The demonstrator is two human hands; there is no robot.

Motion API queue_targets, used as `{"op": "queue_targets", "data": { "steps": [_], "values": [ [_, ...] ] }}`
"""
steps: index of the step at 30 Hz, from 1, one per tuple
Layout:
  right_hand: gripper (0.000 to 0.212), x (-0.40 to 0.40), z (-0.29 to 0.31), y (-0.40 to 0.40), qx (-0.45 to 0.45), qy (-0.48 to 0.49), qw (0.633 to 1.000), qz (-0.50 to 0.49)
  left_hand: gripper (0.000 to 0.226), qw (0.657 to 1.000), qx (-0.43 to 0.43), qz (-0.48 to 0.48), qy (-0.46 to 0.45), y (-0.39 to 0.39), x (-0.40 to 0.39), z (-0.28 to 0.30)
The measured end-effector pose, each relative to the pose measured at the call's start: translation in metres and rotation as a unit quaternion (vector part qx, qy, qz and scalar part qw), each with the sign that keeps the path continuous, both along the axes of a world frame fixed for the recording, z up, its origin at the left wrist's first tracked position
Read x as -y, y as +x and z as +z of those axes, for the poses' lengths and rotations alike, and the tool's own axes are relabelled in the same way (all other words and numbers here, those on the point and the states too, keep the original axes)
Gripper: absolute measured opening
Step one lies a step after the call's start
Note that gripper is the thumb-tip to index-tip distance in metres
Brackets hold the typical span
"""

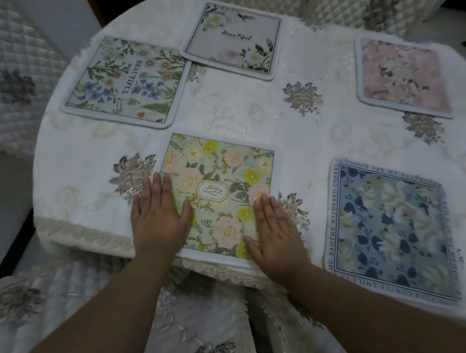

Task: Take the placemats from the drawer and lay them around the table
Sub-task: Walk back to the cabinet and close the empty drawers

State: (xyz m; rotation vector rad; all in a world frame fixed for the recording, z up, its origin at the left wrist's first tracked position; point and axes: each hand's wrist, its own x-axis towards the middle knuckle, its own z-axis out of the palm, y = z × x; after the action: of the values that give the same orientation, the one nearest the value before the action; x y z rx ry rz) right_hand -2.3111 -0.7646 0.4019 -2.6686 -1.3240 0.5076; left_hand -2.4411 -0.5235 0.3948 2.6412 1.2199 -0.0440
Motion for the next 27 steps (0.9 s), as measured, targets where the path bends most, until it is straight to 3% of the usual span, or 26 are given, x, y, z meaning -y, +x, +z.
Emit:
{"op": "queue_targets", "data": {
  "steps": [5, 7, 11, 14, 17, 20, 27],
  "values": [
    [0.087, -0.020, 0.050, 0.028, -0.139, -0.124, 0.982, 0.022, 0.082, 1.000, -0.019, -0.018, -0.013, -0.001, -0.004, 0.008],
    [0.079, -0.020, 0.085, 0.043, -0.177, -0.106, 0.978, -0.019, 0.088, 0.997, -0.048, -0.027, -0.051, 0.001, -0.007, 0.014],
    [0.061, 0.025, 0.151, 0.063, -0.171, -0.011, 0.978, -0.118, 0.097, 0.988, -0.125, -0.036, -0.083, 0.008, -0.025, 0.020],
    [0.062, 0.071, 0.186, 0.083, -0.146, -0.005, 0.978, -0.148, 0.090, 0.972, -0.198, -0.028, -0.121, 0.029, -0.027, 0.049],
    [0.064, 0.126, 0.212, 0.101, -0.117, 0.005, 0.977, -0.180, 0.087, 0.949, -0.298, -0.049, -0.087, 0.037, -0.005, 0.074],
    [0.066, 0.183, 0.236, 0.120, -0.078, 0.004, 0.974, -0.214, 0.072, 0.958, -0.256, -0.106, -0.069, 0.057, 0.042, 0.086],
    [0.068, 0.296, 0.275, 0.178, -0.027, 0.055, 0.960, -0.275, 0.072, 0.974, -0.084, -0.198, -0.077, 0.179, 0.239, 0.216]
  ]
}}
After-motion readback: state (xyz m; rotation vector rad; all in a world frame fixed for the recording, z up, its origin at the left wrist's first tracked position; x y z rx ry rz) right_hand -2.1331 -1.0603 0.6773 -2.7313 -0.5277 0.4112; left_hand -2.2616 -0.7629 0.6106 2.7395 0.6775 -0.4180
